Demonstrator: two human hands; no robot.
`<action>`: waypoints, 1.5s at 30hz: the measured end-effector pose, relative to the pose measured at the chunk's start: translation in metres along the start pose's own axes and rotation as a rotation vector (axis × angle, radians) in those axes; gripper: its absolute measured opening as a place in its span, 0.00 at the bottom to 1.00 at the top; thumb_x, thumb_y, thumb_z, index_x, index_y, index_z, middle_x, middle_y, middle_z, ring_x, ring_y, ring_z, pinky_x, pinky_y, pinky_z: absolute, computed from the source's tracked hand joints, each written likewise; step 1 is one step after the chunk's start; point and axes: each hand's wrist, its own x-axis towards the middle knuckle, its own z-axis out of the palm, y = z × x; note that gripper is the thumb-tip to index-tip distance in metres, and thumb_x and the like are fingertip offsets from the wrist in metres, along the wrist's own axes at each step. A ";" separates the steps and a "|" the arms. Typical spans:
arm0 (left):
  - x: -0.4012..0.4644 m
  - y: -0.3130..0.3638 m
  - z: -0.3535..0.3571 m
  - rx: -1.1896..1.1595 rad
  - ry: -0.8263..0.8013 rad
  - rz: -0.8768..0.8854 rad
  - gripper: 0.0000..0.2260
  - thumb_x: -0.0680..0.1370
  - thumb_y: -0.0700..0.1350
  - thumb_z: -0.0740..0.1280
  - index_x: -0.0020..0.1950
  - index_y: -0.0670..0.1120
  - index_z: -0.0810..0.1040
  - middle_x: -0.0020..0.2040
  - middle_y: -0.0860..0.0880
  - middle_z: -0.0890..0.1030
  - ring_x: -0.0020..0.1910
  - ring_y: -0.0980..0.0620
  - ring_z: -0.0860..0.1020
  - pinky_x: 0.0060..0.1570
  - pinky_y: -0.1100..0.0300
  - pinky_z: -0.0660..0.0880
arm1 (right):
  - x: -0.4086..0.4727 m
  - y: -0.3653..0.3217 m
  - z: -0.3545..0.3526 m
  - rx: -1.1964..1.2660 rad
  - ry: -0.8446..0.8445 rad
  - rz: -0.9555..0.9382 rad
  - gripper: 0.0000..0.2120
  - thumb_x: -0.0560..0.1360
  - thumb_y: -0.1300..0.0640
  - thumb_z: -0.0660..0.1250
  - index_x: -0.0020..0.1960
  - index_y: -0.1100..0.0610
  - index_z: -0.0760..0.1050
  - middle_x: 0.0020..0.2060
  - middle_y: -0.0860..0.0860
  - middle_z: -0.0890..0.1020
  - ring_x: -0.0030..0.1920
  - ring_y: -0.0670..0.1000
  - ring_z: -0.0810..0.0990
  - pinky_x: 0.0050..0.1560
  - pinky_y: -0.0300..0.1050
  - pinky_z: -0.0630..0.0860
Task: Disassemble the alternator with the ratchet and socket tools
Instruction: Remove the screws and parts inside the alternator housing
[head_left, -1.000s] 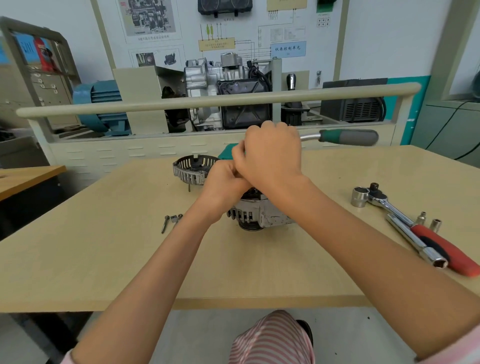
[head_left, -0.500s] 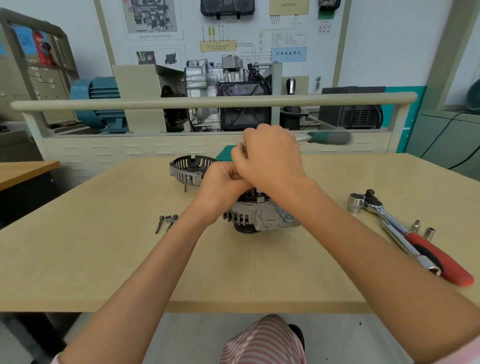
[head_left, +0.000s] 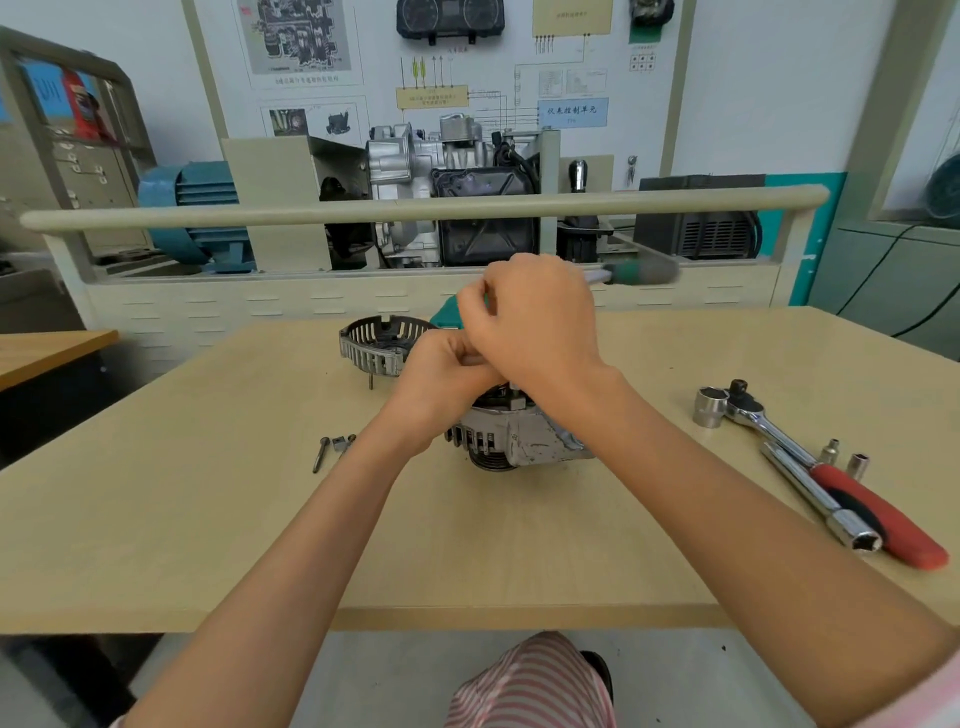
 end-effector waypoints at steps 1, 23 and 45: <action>0.001 -0.001 0.000 0.015 0.014 -0.003 0.24 0.73 0.30 0.67 0.21 0.53 0.77 0.20 0.59 0.74 0.22 0.65 0.71 0.28 0.73 0.66 | -0.001 -0.002 0.002 -0.149 0.004 0.030 0.12 0.75 0.53 0.57 0.35 0.56 0.69 0.31 0.51 0.69 0.36 0.53 0.70 0.38 0.44 0.59; 0.000 -0.002 0.000 0.039 -0.007 0.000 0.22 0.73 0.30 0.67 0.23 0.51 0.73 0.20 0.59 0.73 0.22 0.65 0.69 0.27 0.74 0.64 | 0.007 -0.008 0.002 -0.342 -0.067 0.044 0.14 0.77 0.51 0.54 0.36 0.56 0.65 0.32 0.52 0.67 0.35 0.53 0.66 0.35 0.45 0.61; 0.000 0.004 -0.004 0.060 -0.100 -0.022 0.11 0.76 0.36 0.67 0.37 0.49 0.83 0.29 0.54 0.79 0.31 0.63 0.76 0.37 0.73 0.72 | 0.007 0.009 -0.002 0.338 -0.073 -0.060 0.20 0.74 0.58 0.60 0.25 0.53 0.59 0.21 0.46 0.62 0.26 0.47 0.63 0.32 0.44 0.61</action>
